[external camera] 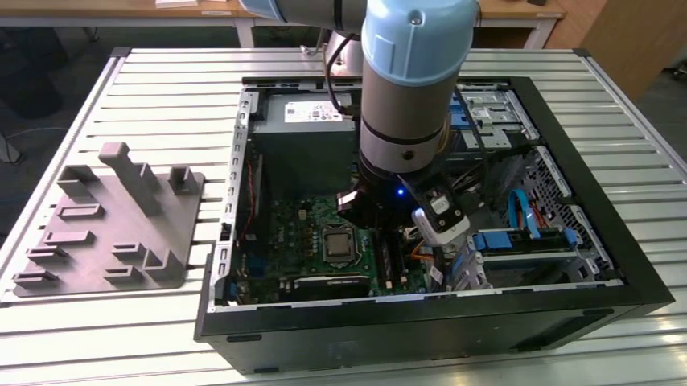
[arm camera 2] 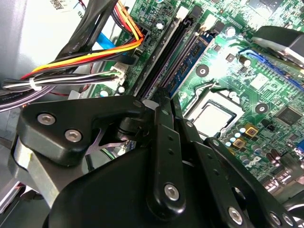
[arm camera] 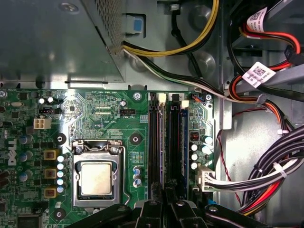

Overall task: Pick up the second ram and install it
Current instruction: 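Insert the second ram into the second slot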

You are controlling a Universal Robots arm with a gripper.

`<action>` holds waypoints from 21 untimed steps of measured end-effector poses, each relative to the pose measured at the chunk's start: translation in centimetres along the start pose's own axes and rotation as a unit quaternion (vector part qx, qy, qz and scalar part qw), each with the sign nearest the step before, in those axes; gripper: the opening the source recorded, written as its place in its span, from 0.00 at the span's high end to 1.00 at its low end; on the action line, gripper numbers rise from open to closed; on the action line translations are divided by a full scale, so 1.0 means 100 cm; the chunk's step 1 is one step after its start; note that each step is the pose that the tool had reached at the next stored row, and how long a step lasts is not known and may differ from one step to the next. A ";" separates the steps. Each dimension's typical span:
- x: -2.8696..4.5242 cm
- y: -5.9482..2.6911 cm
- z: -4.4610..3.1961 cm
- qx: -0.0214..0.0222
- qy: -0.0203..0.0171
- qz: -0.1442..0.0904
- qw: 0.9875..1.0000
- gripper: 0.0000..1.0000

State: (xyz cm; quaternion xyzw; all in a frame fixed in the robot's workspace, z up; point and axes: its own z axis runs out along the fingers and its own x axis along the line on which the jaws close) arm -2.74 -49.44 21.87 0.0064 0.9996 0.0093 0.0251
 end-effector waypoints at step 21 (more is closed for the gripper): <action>-0.0018 0.0018 0.0035 0.004 0.000 0.000 1.000 0.86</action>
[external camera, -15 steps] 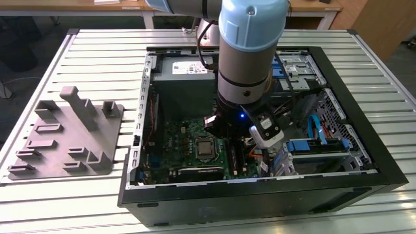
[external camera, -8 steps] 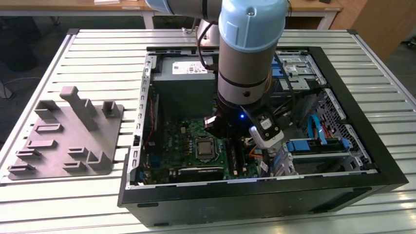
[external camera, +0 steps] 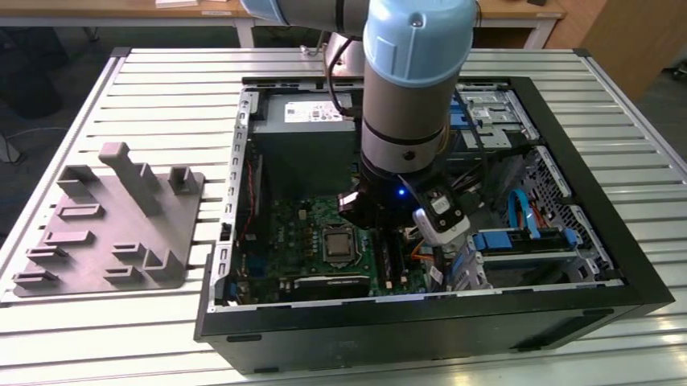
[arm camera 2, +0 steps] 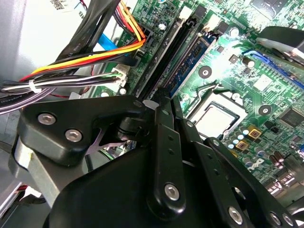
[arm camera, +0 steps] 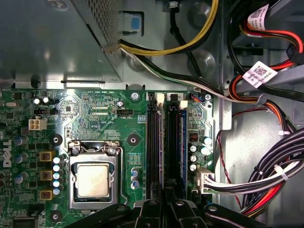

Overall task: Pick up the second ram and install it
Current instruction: 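Insert the second ram into the second slot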

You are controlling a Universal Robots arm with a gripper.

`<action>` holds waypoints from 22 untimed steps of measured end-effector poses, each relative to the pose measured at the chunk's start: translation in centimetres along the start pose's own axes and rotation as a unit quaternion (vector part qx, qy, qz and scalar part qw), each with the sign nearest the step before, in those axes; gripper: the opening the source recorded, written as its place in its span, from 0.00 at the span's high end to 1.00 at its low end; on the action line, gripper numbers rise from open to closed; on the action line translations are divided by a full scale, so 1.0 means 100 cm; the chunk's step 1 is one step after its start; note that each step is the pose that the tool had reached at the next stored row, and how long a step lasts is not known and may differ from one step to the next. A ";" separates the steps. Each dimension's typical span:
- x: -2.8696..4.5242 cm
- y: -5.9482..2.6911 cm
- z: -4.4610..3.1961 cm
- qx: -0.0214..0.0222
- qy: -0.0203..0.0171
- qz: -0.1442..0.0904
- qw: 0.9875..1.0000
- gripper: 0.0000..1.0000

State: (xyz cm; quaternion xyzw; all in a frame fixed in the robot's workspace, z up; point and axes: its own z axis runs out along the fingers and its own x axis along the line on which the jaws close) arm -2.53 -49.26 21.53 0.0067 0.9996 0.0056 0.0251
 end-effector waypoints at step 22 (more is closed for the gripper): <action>0.0000 0.0027 0.0017 0.000 0.000 0.000 1.000 0.86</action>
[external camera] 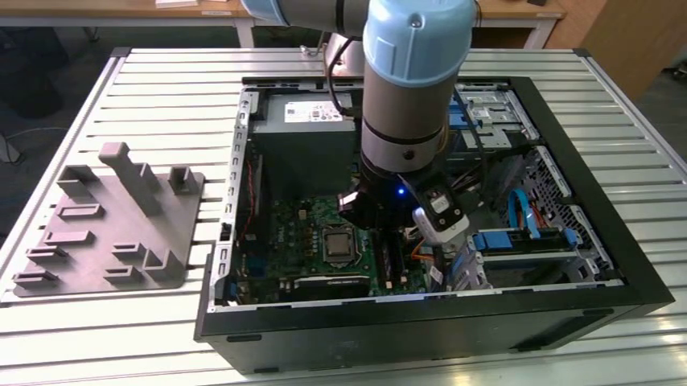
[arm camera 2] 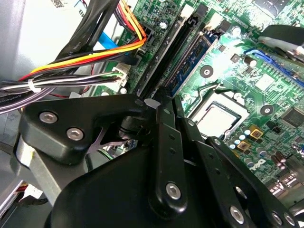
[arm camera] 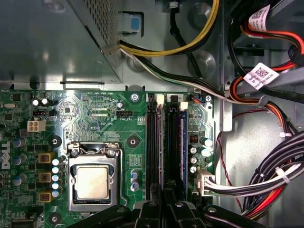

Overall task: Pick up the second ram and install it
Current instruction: 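Insert the second ram into the second slot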

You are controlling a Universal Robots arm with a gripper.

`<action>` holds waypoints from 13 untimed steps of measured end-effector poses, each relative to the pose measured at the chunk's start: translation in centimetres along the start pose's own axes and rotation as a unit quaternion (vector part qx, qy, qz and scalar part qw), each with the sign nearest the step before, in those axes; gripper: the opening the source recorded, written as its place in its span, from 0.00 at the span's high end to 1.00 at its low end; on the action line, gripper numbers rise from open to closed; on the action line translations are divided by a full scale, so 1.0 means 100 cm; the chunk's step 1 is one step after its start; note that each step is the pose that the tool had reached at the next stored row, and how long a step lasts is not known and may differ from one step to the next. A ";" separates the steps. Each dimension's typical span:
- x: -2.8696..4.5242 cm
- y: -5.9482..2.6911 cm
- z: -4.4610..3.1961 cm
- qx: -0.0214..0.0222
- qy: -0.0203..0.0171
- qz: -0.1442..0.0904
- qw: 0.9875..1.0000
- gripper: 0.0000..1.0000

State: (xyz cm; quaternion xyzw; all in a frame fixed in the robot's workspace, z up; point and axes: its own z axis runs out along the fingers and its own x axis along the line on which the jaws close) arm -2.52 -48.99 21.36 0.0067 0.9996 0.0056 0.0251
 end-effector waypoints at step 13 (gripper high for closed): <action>0.0000 0.0012 0.0001 -0.001 0.000 0.008 1.000 0.86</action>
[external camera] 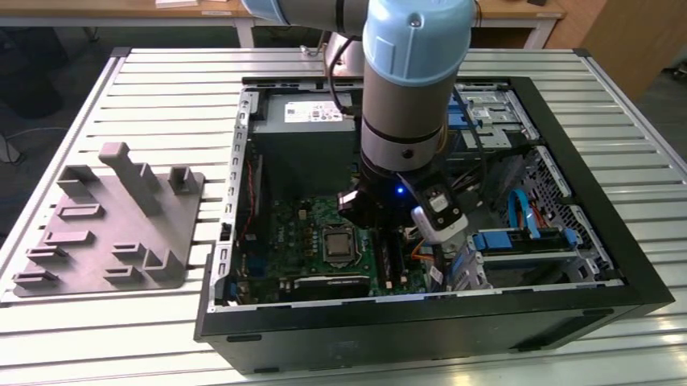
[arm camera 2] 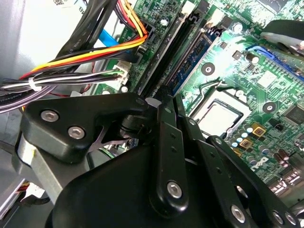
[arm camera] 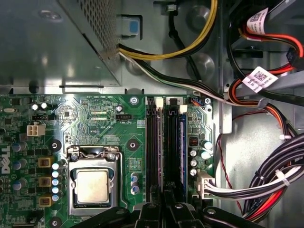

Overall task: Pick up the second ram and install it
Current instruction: 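Insert the second ram into the second slot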

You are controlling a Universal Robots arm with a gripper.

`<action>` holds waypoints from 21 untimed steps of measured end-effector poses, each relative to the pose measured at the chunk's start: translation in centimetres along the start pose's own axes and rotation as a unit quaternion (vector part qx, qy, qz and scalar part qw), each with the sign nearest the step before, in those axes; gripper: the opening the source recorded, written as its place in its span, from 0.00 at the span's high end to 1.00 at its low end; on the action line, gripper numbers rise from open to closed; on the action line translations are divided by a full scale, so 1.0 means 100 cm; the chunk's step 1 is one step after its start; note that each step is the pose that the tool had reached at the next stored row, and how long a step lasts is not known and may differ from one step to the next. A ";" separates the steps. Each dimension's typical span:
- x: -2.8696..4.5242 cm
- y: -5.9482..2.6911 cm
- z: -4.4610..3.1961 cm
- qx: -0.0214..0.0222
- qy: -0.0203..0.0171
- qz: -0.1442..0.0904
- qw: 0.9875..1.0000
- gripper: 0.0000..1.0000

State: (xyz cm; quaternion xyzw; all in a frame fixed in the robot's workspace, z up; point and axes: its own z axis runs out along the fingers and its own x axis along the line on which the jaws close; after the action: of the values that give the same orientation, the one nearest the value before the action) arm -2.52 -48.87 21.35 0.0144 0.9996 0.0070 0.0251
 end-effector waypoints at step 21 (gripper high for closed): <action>-0.0008 0.0001 0.0057 0.000 0.000 0.009 1.000 0.86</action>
State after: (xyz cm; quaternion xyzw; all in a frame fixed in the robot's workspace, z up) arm -2.42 -48.85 20.79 0.0232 0.9994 0.0068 0.0252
